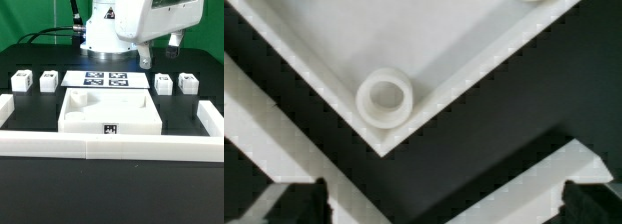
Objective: Assemble square table
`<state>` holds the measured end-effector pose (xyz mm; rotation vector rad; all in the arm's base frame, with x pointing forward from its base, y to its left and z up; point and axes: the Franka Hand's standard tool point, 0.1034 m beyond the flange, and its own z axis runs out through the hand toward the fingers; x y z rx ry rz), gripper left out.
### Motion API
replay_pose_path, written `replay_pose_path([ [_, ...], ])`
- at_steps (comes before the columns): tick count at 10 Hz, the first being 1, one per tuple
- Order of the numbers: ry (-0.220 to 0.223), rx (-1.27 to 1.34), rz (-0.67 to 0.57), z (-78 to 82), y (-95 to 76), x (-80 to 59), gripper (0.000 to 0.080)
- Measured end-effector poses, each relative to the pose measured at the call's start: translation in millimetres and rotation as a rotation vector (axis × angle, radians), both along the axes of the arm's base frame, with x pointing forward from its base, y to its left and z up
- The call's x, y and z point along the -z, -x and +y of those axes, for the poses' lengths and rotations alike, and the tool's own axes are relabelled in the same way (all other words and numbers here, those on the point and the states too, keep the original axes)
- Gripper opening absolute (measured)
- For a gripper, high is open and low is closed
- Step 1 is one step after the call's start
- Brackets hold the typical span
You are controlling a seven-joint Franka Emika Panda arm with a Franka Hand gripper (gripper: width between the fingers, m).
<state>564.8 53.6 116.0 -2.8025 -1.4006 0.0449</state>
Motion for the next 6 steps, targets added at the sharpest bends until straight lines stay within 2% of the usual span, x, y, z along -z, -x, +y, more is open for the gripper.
replay_pose_path([
  [1,-0.001,-0.059,0.033,-10.0,8.0,-1.1,0.065],
  [2,0.0,-0.076,0.045,-16.9,23.1,4.6,0.065],
  [4,-0.012,-0.33,0.046,-40.0,55.1,21.4,0.065],
  [5,-0.022,-0.442,0.049,-54.5,63.6,29.6,0.065],
  [6,-0.022,-0.505,0.029,-60.3,65.2,33.3,0.065],
])
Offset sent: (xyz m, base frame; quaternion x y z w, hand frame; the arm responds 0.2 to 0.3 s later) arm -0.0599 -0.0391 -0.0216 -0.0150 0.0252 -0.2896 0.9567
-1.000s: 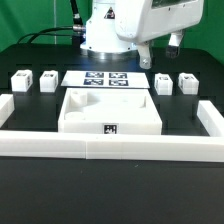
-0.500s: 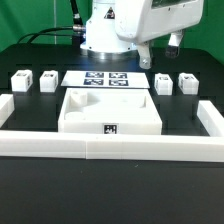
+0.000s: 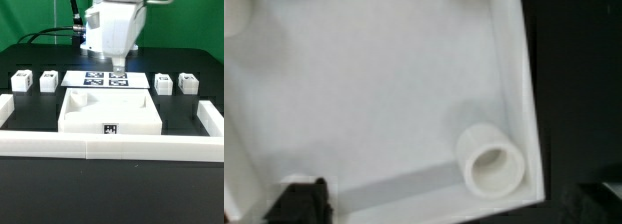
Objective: Assemble square table
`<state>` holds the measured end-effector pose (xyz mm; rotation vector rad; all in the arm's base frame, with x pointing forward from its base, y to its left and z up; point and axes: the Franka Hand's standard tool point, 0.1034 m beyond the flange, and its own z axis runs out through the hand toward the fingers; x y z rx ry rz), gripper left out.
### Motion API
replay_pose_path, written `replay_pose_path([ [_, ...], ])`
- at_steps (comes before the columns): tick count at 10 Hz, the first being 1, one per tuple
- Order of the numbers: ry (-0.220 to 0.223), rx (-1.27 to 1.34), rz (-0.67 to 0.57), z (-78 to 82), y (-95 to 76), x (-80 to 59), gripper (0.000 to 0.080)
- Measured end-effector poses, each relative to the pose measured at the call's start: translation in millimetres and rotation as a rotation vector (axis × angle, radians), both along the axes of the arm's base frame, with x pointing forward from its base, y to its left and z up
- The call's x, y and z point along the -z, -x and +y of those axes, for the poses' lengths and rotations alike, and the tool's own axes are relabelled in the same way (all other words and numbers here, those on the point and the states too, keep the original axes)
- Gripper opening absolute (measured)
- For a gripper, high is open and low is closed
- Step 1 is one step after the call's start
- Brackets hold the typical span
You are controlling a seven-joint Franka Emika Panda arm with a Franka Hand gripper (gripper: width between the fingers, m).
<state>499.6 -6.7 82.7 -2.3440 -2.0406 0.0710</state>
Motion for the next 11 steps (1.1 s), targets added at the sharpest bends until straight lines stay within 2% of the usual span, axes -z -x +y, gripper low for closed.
replay_pose_path([
  [4,-0.01,-0.229,0.007,-2.5,0.6,1.0,0.065],
  [5,-0.012,-0.261,0.002,-4.5,2.7,5.0,0.065],
  [7,-0.024,-0.255,0.015,-15.9,25.8,35.2,0.065],
  [9,-0.04,-0.234,0.053,-22.1,31.1,62.8,0.065],
  [11,-0.045,-0.228,0.062,-21.9,29.6,73.5,0.065],
])
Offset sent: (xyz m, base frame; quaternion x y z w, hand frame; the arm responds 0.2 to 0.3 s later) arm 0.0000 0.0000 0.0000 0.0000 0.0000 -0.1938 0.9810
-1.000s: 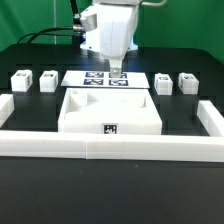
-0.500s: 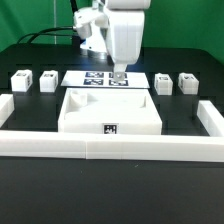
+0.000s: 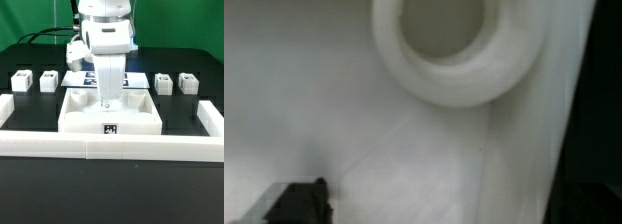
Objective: Assemble square table
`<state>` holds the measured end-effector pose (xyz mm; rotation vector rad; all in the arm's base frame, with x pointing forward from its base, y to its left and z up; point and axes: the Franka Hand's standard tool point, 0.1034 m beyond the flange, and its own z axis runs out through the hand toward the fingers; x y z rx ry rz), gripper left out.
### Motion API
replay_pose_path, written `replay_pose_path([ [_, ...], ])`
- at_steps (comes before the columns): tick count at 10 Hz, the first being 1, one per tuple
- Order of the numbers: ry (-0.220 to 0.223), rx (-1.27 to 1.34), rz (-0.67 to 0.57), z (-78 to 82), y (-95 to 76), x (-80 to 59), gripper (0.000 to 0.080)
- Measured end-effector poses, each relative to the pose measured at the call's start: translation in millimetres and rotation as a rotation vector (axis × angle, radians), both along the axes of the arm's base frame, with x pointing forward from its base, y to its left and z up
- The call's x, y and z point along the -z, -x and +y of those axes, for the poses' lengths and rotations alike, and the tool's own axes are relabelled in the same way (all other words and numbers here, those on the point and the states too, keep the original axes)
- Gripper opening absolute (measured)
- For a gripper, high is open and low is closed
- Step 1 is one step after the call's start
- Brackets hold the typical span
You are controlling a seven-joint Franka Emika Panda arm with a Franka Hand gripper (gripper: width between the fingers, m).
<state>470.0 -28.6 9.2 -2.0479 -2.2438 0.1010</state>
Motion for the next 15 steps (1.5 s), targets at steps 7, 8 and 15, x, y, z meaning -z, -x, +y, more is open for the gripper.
replay_pose_path([
  [7,0.0,0.003,-0.009,-1.2,-1.3,-0.2,0.0099],
  [8,0.0,0.003,-0.013,-1.2,-2.3,-0.5,0.0066],
  [15,0.002,0.03,-0.022,3.4,-5.3,-0.7,0.0067],
])
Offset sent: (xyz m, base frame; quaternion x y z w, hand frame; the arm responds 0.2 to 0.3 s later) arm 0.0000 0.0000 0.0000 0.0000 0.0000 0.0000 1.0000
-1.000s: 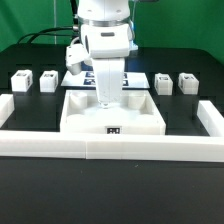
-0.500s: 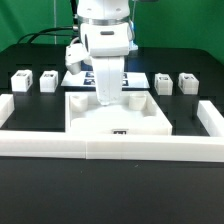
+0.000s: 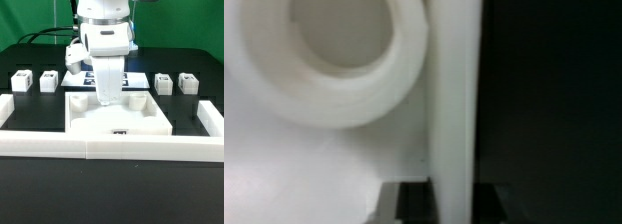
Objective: Assemble square table
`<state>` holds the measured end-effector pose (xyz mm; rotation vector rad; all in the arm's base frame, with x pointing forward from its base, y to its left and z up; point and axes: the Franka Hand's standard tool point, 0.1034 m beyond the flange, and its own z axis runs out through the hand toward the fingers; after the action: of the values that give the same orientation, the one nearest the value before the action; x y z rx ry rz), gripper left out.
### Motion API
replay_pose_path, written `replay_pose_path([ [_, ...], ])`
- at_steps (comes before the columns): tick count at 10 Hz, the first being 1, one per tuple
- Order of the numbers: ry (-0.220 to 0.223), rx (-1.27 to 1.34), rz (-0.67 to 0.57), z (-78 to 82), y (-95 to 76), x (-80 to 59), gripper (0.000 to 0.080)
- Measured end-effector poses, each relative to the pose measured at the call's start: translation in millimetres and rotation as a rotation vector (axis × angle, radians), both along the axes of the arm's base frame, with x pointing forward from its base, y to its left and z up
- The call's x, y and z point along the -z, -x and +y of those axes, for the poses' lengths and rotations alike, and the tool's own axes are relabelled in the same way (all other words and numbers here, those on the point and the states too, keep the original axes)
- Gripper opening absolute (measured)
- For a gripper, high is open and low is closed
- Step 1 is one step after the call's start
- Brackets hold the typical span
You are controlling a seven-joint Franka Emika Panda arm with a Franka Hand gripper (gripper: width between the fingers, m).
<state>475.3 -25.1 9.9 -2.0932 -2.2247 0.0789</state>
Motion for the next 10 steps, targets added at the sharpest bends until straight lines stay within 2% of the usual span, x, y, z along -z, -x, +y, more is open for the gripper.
replay_pose_path([
  [3,-0.018,0.072,-0.021,44.0,-16.1,1.3,0.0067],
  [7,-0.018,0.11,0.048,84.7,-18.1,-3.9,0.0067],
  [10,-0.013,0.112,0.039,86.1,-18.1,-2.7,0.0067],
])
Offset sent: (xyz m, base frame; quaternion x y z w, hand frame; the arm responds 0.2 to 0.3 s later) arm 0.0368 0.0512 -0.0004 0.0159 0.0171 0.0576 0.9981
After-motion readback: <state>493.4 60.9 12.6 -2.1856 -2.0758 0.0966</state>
